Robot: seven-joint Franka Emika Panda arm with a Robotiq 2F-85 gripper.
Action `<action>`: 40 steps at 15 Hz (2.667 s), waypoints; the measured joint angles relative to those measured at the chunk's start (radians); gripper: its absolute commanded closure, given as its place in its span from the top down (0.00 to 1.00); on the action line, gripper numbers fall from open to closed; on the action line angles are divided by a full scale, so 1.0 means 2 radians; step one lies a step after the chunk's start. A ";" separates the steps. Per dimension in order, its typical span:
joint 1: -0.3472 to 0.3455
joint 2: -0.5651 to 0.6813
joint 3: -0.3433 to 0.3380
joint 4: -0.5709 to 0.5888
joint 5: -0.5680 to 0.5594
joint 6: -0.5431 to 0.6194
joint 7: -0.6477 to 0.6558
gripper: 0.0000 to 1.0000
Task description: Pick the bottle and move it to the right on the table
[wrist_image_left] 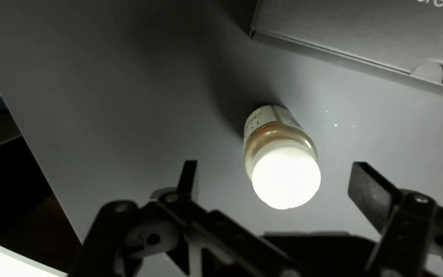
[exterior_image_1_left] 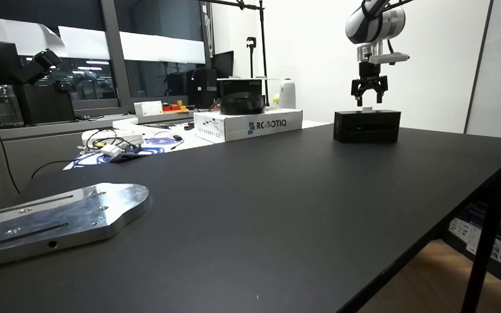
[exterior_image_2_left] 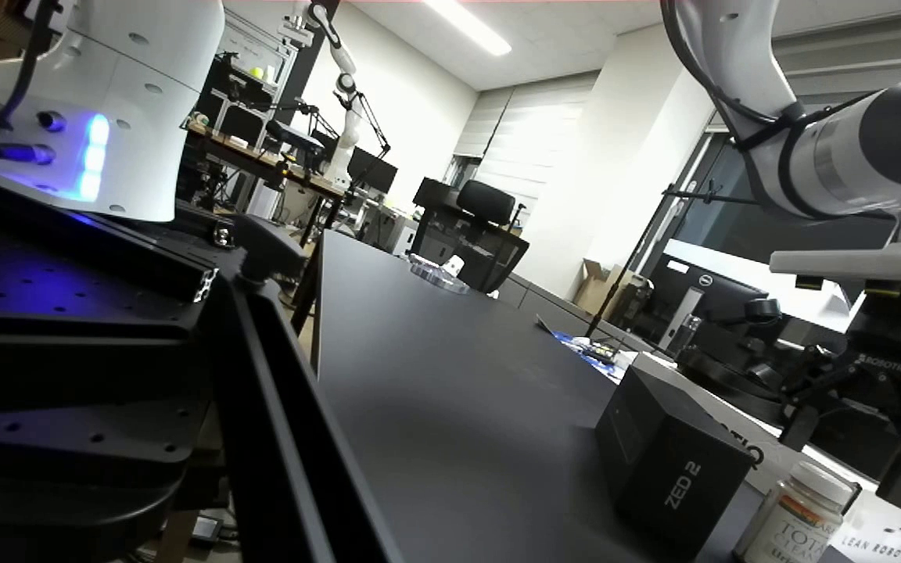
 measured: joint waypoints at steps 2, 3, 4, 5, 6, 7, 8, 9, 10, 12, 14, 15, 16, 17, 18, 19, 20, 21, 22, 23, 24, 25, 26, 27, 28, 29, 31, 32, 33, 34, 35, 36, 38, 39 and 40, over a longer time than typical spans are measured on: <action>0.001 0.008 0.003 0.000 0.000 0.011 -0.008 0.68; 0.000 0.011 0.006 0.000 -0.001 0.012 -0.008 0.60; -0.001 0.014 0.009 0.001 -0.001 0.012 -0.008 0.53; -0.001 0.016 0.012 0.001 -0.001 0.012 -0.008 0.45; -0.001 0.016 0.014 0.001 -0.001 0.010 -0.008 0.39; -0.001 0.016 0.014 0.001 -0.001 0.010 -0.008 0.32; -0.001 0.016 0.014 0.002 0.000 0.010 -0.008 0.27; -0.001 0.014 0.013 0.004 0.000 0.010 -0.008 0.27; -0.001 0.011 0.013 0.004 0.000 0.010 -0.008 0.23; 0.000 0.002 0.013 0.006 0.000 0.010 -0.009 0.19; 0.002 -0.015 0.015 0.006 0.001 0.011 -0.010 0.19; 0.003 -0.024 0.017 0.005 0.001 0.011 -0.012 0.19; 0.005 -0.036 0.020 0.004 0.002 0.011 -0.015 0.19; 0.007 -0.049 0.023 0.002 0.002 0.010 -0.018 0.19; 0.010 -0.062 0.028 -0.002 0.003 0.010 -0.021 0.19; 0.014 -0.077 0.033 -0.007 0.003 0.010 -0.026 0.19; 0.018 -0.090 0.039 -0.015 0.003 0.010 -0.029 0.19; 0.024 -0.104 0.046 -0.026 0.003 0.010 -0.033 0.19; 0.031 -0.118 0.053 -0.039 0.003 0.011 -0.036 0.19; 0.039 -0.130 0.061 -0.053 0.003 0.011 -0.039 0.19; 0.047 -0.142 0.069 -0.069 0.003 0.012 -0.041 0.19; 0.056 -0.153 0.076 -0.086 0.002 0.014 -0.045 0.19; 0.066 -0.163 0.082 -0.104 0.001 0.019 -0.048 0.19; 0.075 -0.174 0.088 -0.125 0.000 0.025 -0.051 0.19; 0.085 -0.186 0.092 -0.147 0.000 0.033 -0.056 0.19; 0.094 -0.198 0.096 -0.172 -0.001 0.043 -0.061 0.19; 0.109 -0.222 0.102 -0.224 -0.005 0.063 -0.072 0.19; 0.114 -0.235 0.103 -0.252 -0.010 0.075 -0.078 0.19; 0.117 -0.247 0.104 -0.279 -0.012 0.087 -0.085 0.19; 0.119 -0.260 0.105 -0.307 -0.013 0.100 -0.093 0.19; 0.120 -0.272 0.105 -0.337 -0.013 0.114 -0.101 0.19; 0.120 -0.283 0.105 -0.367 -0.013 0.126 -0.108 0.19; 0.119 -0.304 0.105 -0.425 -0.013 0.145 -0.123 0.19; 0.119 -0.311 0.105 -0.450 -0.013 0.153 -0.128 0.19; 0.119 -0.318 0.104 -0.472 -0.013 0.161 -0.134 0.19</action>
